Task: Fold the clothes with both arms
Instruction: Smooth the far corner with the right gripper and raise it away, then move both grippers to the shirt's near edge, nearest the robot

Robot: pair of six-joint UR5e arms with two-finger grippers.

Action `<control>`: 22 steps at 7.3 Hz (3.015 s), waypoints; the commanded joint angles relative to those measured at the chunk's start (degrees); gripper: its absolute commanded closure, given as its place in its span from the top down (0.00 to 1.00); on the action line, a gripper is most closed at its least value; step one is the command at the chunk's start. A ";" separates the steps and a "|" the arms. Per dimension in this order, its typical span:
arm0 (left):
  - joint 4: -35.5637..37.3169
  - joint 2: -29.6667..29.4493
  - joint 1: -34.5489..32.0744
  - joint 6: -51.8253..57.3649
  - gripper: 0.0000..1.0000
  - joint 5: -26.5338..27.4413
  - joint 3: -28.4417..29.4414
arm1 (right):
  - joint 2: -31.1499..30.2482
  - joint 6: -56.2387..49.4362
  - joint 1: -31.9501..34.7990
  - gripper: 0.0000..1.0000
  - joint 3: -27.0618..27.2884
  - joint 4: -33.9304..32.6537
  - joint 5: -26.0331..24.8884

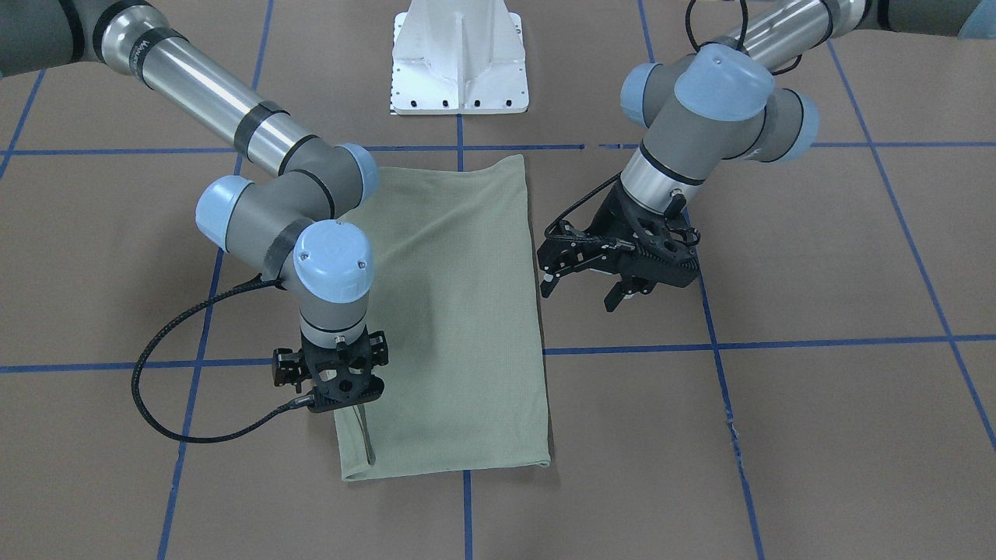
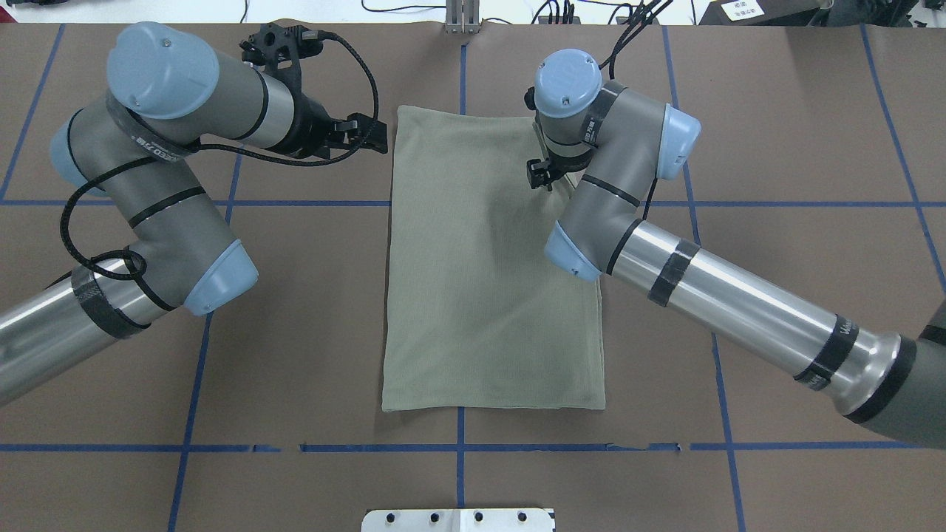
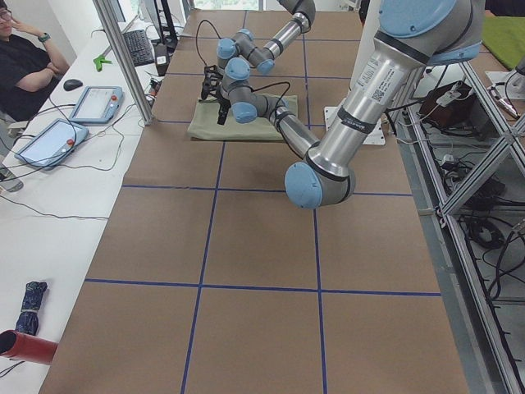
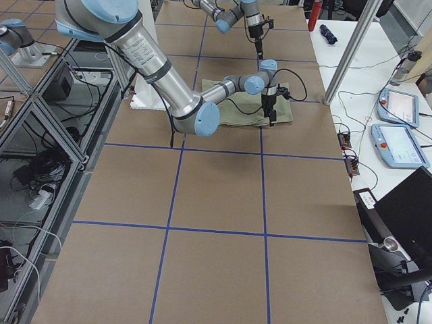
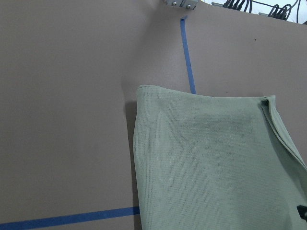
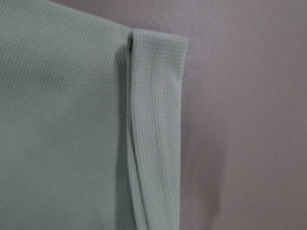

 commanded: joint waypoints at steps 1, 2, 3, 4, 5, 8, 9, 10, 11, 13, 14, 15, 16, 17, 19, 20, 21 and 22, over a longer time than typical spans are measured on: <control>0.07 0.07 -0.64 0.22 1.00 -0.24 -0.36 | 4.63 -0.37 0.75 1.00 -7.88 4.41 0.05; 0.07 0.07 -0.64 0.22 1.00 -0.24 -0.36 | 4.64 -0.63 1.36 1.00 -8.07 4.41 0.14; 0.07 0.07 -0.64 0.22 1.00 -0.24 -0.36 | 4.64 -1.67 1.89 1.00 -8.07 4.41 0.31; 0.07 0.07 -0.64 0.22 1.00 -0.24 -0.19 | 4.64 -2.38 2.51 1.00 -7.98 4.32 0.49; 0.07 0.07 -0.64 0.22 1.00 -0.16 -0.10 | 4.47 -3.17 2.86 1.00 -8.07 4.32 0.49; 0.07 -0.02 -0.56 0.13 1.00 -0.24 -0.19 | 3.94 -3.70 3.47 1.00 -8.07 4.32 0.49; 0.07 -0.02 -0.56 0.13 1.00 -0.24 -0.19 | 3.16 -5.71 5.04 1.00 -8.07 4.41 0.49; 0.07 -0.02 -0.56 0.13 1.00 -0.24 -0.19 | 1.50 -7.21 6.02 1.00 -8.07 4.59 0.58; -0.02 -0.02 -0.56 0.13 1.00 -0.24 -0.19 | 1.48 -6.96 6.64 1.00 -7.63 4.67 0.58; -0.02 0.07 -0.64 0.22 1.00 -0.24 -0.27 | 1.66 -6.61 7.25 1.00 -3.44 4.24 3.80; -0.02 0.51 -0.47 -0.04 1.00 -0.42 -0.71 | 0.18 -6.61 7.26 1.00 0.85 3.19 5.92; -0.02 2.86 0.23 -3.52 1.00 -4.42 -2.72 | -4.19 -5.91 7.26 1.00 8.81 1.44 6.72; -0.02 3.58 0.84 -10.87 1.00 -9.86 -3.61 | -10.41 -5.21 6.65 1.00 18.99 -0.14 7.95; -0.02 4.37 4.16 -18.86 1.00 -9.48 -5.09 | -16.13 -2.76 5.77 1.00 27.53 -0.25 9.88; 0.41 7.53 15.04 -35.48 1.00 0.67 -9.75 | -22.32 8.36 3.58 1.00 37.69 -0.07 15.14; 6.16 7.19 19.26 -40.51 1.00 4.20 -10.64 | -22.69 12.77 2.96 1.00 39.64 -0.07 17.17; 12.92 6.06 21.05 -41.34 1.00 5.02 -12.04 | -22.69 13.43 1.91 1.00 40.35 -0.07 17.54; 16.47 5.79 23.33 -41.96 1.00 7.81 -12.75 | -22.69 13.43 1.20 1.00 40.44 -0.07 17.37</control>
